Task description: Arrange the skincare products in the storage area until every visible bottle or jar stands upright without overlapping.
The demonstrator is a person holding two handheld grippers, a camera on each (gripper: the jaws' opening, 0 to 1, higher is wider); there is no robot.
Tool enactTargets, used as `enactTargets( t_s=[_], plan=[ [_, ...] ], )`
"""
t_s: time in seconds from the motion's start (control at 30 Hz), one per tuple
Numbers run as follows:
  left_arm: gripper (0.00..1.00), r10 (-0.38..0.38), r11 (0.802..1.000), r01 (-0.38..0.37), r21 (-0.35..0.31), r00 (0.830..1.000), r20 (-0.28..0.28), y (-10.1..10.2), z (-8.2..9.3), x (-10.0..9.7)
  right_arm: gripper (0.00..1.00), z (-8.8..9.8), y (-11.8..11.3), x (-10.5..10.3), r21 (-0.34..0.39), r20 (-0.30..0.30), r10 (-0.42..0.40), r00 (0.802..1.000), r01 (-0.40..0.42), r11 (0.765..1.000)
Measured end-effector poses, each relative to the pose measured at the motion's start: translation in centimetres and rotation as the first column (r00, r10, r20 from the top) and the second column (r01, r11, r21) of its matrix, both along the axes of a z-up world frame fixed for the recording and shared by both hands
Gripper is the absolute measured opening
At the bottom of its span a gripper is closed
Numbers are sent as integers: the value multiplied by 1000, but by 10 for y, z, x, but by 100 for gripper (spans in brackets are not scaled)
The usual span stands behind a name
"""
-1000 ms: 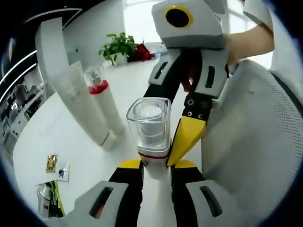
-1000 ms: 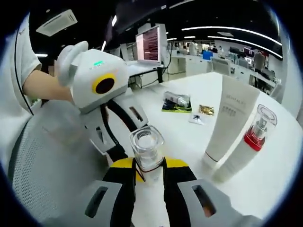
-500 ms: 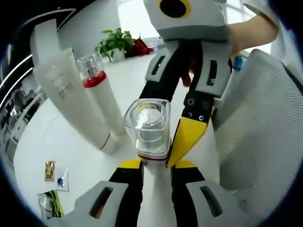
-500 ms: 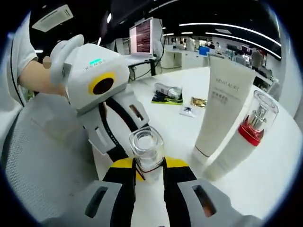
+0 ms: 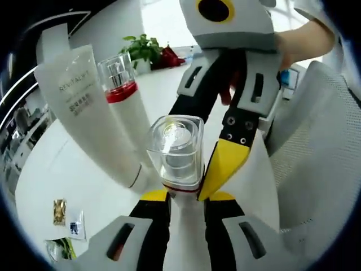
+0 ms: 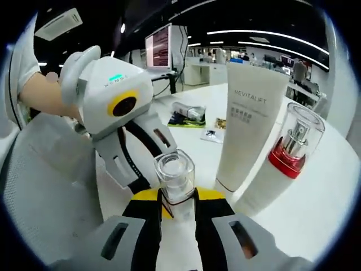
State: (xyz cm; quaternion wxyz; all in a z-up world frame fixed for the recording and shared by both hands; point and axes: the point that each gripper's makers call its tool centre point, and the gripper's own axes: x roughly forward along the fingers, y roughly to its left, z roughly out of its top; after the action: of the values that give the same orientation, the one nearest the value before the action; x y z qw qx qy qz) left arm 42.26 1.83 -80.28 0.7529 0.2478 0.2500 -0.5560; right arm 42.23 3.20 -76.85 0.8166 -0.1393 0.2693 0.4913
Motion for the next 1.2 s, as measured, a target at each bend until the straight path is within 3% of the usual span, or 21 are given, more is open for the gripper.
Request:
enactTargets(
  t_s=[0.5, 1.07, 1.2],
  plan=[
    [23, 10, 1000, -10, -19, 1000, 5, -9, -5, 28, 21, 0, -9, 27, 3, 11, 14, 1000, -14, 1000],
    [23, 27, 999, -27, -26, 1000, 1, -10, -7, 34, 23, 0, -10, 32, 8, 7, 4, 1000, -4, 1000],
    [23, 32, 999, -33, -30, 999, -9, -10, -9, 35, 27, -1, -13, 31, 19, -3, -16, 1000, 16, 1000]
  ],
)
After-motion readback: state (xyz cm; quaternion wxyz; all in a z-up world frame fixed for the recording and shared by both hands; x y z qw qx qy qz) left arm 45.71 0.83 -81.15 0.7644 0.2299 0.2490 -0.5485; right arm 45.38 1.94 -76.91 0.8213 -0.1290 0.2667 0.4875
